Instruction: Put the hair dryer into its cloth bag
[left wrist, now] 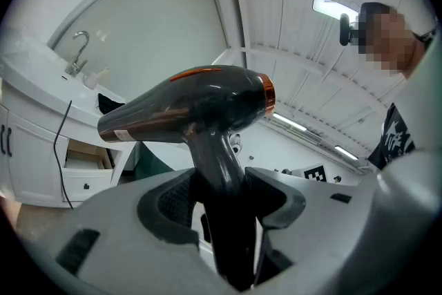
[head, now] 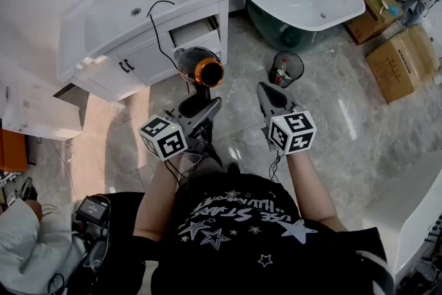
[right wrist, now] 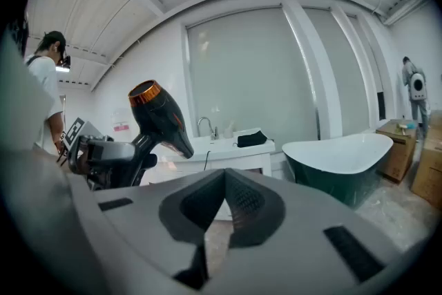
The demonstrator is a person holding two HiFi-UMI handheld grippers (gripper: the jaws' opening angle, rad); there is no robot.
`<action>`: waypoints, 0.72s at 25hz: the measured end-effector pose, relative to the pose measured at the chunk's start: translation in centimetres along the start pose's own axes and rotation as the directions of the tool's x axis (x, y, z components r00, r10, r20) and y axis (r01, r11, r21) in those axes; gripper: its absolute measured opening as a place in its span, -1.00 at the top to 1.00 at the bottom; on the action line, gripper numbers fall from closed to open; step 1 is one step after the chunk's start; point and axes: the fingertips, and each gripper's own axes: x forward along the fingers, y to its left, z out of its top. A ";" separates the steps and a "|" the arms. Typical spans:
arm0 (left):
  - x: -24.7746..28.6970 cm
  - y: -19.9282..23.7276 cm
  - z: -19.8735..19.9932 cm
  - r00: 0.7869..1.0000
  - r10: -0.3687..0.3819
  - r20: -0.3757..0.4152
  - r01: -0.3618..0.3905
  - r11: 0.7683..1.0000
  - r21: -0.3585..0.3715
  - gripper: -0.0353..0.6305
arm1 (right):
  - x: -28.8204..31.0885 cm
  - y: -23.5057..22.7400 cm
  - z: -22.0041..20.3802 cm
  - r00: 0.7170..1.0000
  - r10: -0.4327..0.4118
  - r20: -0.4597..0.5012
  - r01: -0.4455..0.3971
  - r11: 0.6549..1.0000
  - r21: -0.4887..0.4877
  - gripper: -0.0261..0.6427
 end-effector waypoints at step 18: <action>0.5 0.6 -0.8 0.999 -0.015 -0.030 0.014 0.999 -0.037 0.23 | 0.5 -1.7 -1.4 1.000 0.004 -0.018 -0.003 0.997 0.076 0.90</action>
